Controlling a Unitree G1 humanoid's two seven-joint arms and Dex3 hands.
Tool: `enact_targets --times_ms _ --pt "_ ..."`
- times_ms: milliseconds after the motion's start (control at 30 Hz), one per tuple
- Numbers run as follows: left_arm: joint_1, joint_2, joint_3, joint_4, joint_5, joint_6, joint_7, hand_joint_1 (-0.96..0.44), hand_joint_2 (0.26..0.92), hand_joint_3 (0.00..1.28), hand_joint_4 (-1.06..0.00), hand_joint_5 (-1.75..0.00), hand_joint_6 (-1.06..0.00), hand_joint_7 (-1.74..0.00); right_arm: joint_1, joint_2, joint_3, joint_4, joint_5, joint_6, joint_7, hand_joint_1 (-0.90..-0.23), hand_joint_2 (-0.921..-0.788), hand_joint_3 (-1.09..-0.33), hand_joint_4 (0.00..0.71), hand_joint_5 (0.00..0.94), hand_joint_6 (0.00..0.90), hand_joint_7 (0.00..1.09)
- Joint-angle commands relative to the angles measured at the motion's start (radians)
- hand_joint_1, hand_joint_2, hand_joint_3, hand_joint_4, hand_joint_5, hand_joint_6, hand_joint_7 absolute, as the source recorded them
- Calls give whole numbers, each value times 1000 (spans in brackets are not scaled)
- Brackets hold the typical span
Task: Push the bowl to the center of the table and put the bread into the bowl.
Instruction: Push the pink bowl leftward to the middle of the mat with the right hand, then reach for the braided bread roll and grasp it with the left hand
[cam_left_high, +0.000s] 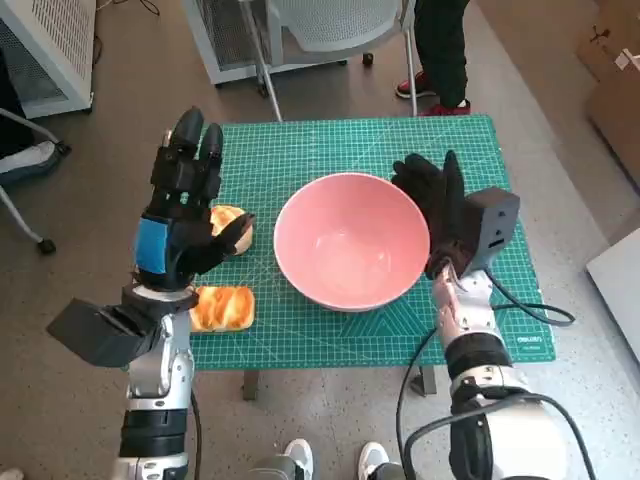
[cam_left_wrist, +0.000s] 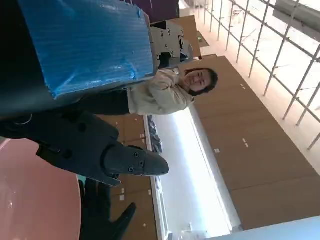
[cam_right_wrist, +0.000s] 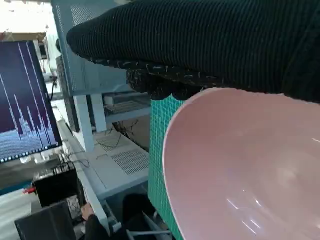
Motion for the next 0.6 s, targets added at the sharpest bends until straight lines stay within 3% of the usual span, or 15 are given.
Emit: enact_targets --times_ms 33,300,600 --pt "15 8 4 -14 12 -17 3 -489 896 161 1 1 1 -288 6 -29 2 -8 -9 -11 18 -376 -921 -614 301 5 375 2" --pt "24 18 14 -10 8 -30 -4 -491 903 147 1 1 1 -285 1 -80 -27 -58 31 -107 78 -365 -921 -591 288 1 366 1" --pt "53 29 25 -39 4 -40 -6 -490 914 133 1 1 1 -286 30 -128 -63 -155 91 -321 207 -382 -921 -557 258 0 358 1"
